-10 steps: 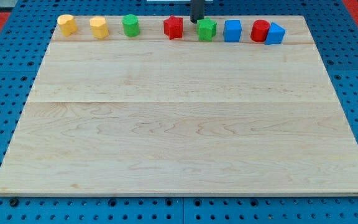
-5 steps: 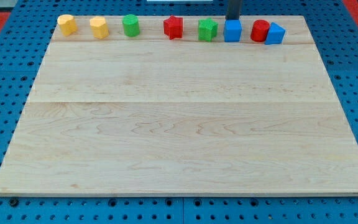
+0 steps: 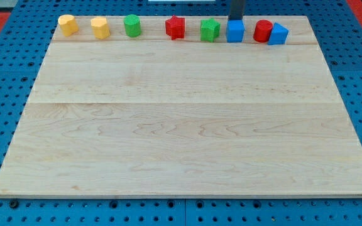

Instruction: Place the blue cube below the green star

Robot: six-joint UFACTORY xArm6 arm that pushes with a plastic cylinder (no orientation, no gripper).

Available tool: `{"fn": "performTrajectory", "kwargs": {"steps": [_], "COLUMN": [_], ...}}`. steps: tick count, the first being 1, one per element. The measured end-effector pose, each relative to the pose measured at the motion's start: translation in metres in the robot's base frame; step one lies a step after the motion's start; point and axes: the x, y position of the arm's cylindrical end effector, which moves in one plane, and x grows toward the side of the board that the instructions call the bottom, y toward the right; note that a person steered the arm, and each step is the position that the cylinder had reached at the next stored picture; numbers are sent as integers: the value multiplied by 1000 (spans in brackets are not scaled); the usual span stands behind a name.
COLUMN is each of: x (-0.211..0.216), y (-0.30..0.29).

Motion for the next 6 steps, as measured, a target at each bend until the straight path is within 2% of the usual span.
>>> {"fn": "performTrajectory", "kwargs": {"steps": [1, 3, 4, 5, 6], "x": [5, 59, 51, 24, 57], "y": [-1, -35, -29, -18, 10]}}
